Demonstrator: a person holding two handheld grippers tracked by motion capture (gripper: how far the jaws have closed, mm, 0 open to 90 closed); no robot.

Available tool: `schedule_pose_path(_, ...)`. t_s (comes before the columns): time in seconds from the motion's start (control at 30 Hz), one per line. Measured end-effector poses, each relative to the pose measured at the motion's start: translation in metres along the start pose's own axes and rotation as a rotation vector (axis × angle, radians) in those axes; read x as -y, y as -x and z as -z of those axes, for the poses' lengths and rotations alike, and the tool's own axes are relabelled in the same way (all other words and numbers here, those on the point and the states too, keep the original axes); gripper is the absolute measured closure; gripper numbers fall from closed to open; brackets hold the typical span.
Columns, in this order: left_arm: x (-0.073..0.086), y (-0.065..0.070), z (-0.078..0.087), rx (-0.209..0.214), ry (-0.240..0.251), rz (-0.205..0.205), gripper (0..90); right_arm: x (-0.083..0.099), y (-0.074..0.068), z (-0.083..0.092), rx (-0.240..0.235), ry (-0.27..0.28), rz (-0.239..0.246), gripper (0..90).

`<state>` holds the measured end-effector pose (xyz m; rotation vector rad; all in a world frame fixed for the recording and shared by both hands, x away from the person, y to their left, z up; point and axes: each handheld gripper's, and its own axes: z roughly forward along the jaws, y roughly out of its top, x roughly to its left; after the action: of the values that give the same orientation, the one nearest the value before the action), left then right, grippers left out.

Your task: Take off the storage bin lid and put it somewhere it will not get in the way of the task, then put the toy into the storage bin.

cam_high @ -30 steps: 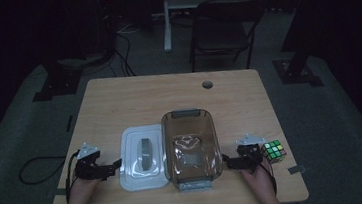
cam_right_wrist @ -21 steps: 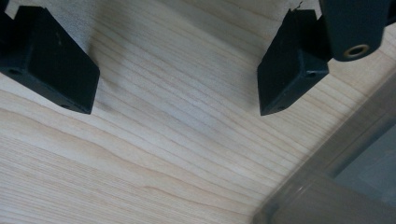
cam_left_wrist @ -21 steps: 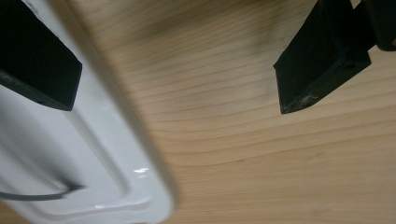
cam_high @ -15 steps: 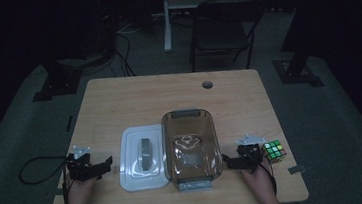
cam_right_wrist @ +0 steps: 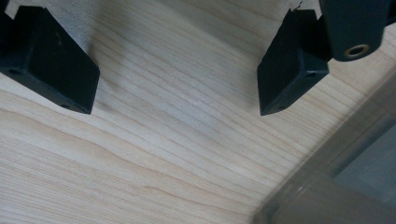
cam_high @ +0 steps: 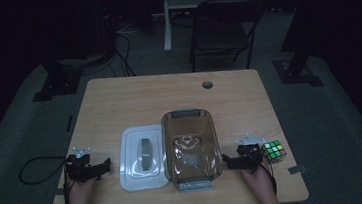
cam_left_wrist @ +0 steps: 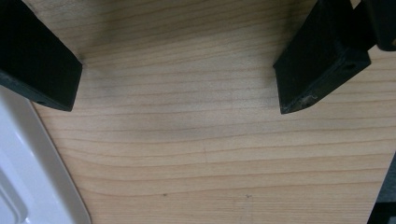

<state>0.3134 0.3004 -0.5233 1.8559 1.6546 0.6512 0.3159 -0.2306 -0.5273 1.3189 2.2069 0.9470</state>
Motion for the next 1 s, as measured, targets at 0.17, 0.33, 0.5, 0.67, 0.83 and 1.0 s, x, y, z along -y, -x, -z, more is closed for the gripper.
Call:
schedule_pose_path(0.17,-0.0008,0.0014,-0.0011,-0.01,-0.009,-0.022,1.4,0.0,0.0,0.0,0.0,-0.001,0.0,12.8)
schedule_pose_path(0.33,0.0021,0.0026,0.0016,-0.015,-0.009,-0.016,1.4,-0.0006,0.0004,-0.0005,-0.002,-0.001,0.001,12.8)
schedule_pose_path(0.5,0.0026,0.0024,0.0018,-0.03,-0.006,0.003,1.3,-0.0021,-0.001,-0.001,-0.005,-0.01,0.005,12.8)
schedule_pose_path(0.67,0.0023,0.0022,0.0014,-0.028,-0.005,0.0,1.3,-0.0043,-0.0017,-0.0008,-0.007,-0.031,0.008,12.7)
schedule_pose_path(0.83,0.0024,0.0023,0.0014,-0.028,-0.005,0.001,1.3,-0.0063,-0.0049,0.0007,-0.015,-0.06,0.017,12.7)
schedule_pose_path(1.0,0.0024,0.0019,0.0017,-0.018,-0.003,-0.002,1.3,-0.0087,-0.0088,0.0012,-0.025,-0.084,0.028,12.9)
